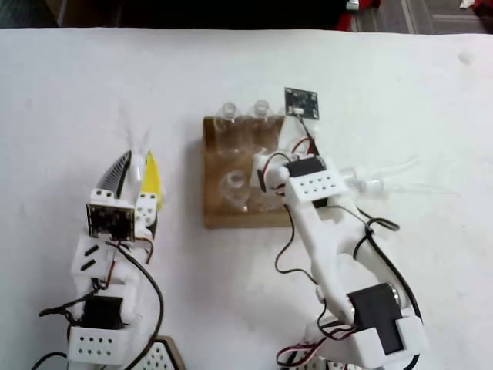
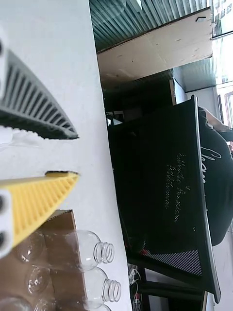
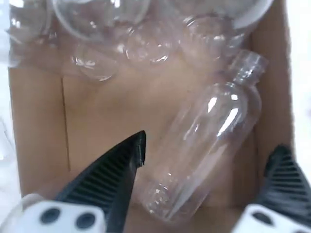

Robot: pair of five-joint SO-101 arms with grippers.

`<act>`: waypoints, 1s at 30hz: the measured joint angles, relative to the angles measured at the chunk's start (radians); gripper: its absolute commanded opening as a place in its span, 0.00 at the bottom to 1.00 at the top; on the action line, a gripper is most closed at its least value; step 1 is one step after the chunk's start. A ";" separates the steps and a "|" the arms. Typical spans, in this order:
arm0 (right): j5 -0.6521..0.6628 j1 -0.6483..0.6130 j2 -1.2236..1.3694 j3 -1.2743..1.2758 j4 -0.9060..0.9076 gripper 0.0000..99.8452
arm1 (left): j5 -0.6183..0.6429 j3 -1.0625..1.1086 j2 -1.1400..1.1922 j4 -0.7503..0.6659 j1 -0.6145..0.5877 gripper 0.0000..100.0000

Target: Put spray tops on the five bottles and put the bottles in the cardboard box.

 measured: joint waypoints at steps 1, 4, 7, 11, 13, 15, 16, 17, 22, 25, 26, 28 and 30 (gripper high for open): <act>0.000 -0.009 0.003 0.000 0.000 0.36 | 0.000 0.000 0.000 0.000 0.000 0.11; -0.003 -0.014 0.046 -0.008 0.000 0.36 | 0.000 0.000 0.000 0.000 0.000 0.11; -0.023 -0.008 0.103 -0.029 0.000 0.36 | 0.000 0.000 0.000 0.000 0.000 0.11; -0.054 -0.003 0.155 -0.068 0.000 0.36 | 0.000 0.000 0.000 0.000 0.000 0.11; -0.055 0.003 0.161 -0.074 0.000 0.33 | 0.000 0.000 0.000 0.000 0.000 0.11; -0.055 0.006 0.161 -0.075 0.000 0.27 | 0.000 0.000 0.000 0.000 0.000 0.11; -0.055 0.006 0.161 -0.075 0.000 0.24 | 0.000 0.000 0.000 0.000 0.000 0.11; -0.058 0.006 0.161 -0.075 0.000 0.20 | 0.000 0.000 0.000 0.000 0.000 0.11; -0.061 0.015 0.161 -0.075 0.000 0.12 | 0.000 0.000 0.000 0.000 0.000 0.11; -0.061 0.021 0.161 -0.075 0.000 0.12 | 0.000 0.000 0.000 0.000 0.000 0.11; -0.061 0.026 0.161 -0.075 0.000 0.12 | 0.000 0.000 0.000 0.000 0.000 0.11; -0.061 0.037 0.161 -0.075 0.000 0.12 | 0.000 0.000 0.000 0.000 0.000 0.11; -0.061 0.051 0.161 -0.075 0.000 0.12 | 0.000 0.000 0.000 0.000 0.000 0.11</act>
